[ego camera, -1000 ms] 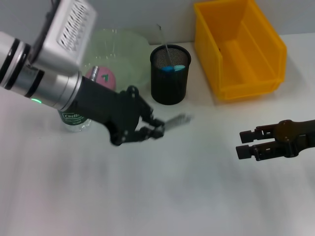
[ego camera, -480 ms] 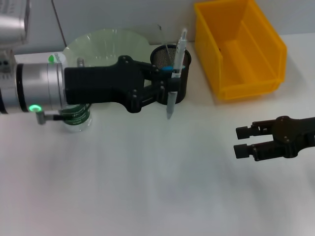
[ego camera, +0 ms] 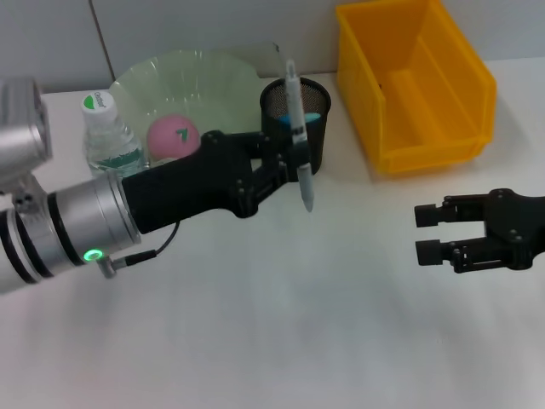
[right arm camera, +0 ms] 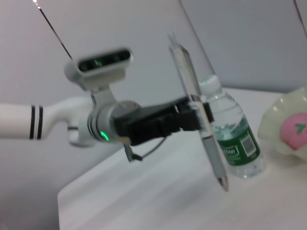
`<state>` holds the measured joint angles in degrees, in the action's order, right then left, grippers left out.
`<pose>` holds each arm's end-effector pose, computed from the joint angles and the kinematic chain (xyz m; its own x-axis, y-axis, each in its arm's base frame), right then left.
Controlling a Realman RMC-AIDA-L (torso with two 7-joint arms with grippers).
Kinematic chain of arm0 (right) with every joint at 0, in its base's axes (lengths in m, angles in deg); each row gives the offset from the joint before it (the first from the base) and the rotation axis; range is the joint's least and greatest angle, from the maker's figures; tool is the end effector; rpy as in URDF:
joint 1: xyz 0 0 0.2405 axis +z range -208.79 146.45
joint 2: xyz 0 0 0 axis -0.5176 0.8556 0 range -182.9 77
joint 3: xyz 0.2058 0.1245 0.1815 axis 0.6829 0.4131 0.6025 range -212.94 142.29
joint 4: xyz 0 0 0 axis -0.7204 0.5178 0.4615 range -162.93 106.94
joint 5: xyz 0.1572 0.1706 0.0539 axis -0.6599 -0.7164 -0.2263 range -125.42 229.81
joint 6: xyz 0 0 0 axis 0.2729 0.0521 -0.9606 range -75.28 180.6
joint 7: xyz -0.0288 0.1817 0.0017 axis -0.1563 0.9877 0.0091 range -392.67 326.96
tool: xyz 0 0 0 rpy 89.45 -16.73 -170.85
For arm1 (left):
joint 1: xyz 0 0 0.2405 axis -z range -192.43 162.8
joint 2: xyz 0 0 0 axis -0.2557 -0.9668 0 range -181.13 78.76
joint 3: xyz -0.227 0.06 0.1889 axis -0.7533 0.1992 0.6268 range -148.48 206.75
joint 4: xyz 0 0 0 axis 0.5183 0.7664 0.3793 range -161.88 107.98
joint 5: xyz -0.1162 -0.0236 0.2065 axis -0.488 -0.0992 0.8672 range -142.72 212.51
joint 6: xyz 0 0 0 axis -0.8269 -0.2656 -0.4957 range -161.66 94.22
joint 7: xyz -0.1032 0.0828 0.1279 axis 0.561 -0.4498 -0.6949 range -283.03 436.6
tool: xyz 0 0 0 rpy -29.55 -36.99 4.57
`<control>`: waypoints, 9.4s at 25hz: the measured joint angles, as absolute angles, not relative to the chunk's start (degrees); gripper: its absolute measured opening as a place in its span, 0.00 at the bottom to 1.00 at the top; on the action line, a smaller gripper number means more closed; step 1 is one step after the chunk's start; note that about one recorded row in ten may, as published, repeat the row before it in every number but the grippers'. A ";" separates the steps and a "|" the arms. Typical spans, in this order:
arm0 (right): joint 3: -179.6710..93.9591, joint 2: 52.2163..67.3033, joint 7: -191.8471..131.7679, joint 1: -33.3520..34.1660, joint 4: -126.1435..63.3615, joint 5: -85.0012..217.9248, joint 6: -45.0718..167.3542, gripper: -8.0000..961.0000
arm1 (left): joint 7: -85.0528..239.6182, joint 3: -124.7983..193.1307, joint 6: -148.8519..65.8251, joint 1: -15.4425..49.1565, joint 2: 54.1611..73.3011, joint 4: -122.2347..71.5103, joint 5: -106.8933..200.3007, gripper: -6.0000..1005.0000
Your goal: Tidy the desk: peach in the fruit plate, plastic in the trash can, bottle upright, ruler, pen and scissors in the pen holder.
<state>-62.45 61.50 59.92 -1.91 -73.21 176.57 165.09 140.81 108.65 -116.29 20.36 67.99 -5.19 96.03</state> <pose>0.3083 0.3429 0.0221 0.7214 -0.5029 -0.4761 -0.5349 -0.8413 0.0782 -0.1977 0.3900 -0.1179 0.6068 0.2034 0.7684 0.3462 -0.9378 -0.0252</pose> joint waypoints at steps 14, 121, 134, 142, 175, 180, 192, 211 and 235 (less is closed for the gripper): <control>-60.32 64.29 49.41 -7.97 -74.25 166.32 164.63 0.79 | 117.17 149.38 -91.45 13.43 67.99 6.20 47.21 0.17; -85.57 66.57 26.58 -0.37 -60.69 135.12 135.01 0.14 | 89.50 167.62 -76.49 12.41 67.99 15.37 11.99 0.55; -82.77 66.25 26.77 -1.21 -61.08 128.45 133.14 0.14 | 105.71 165.46 -80.29 10.02 66.09 12.74 25.91 0.85; -78.48 64.62 34.13 1.53 -61.87 127.49 126.03 0.14 | 126.81 153.45 -97.93 8.59 64.75 2.54 51.06 0.85; -86.80 66.06 38.55 11.51 -53.30 128.59 107.36 0.14 | 131.80 143.97 -105.32 10.34 63.65 -5.00 71.51 0.85; -86.83 66.20 37.08 12.04 -51.78 128.43 106.06 0.14 | 131.81 143.68 -105.39 10.41 63.63 -5.08 71.67 0.85; -86.83 66.24 36.93 12.59 -50.32 128.42 104.76 0.19 | 131.86 143.74 -105.53 10.50 63.49 -5.40 71.66 0.85; -87.71 66.32 38.41 11.53 -50.34 128.66 105.26 0.65 | 131.98 143.48 -105.53 10.76 63.34 -5.42 71.72 0.85; -87.06 62.87 51.10 -4.10 -57.28 131.87 136.02 0.78 | 135.88 142.58 -106.37 11.07 61.77 -5.42 76.54 0.85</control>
<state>-87.06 62.87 51.10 -4.10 -57.28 131.87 136.02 135.88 142.58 -106.37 11.07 61.77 -5.42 76.54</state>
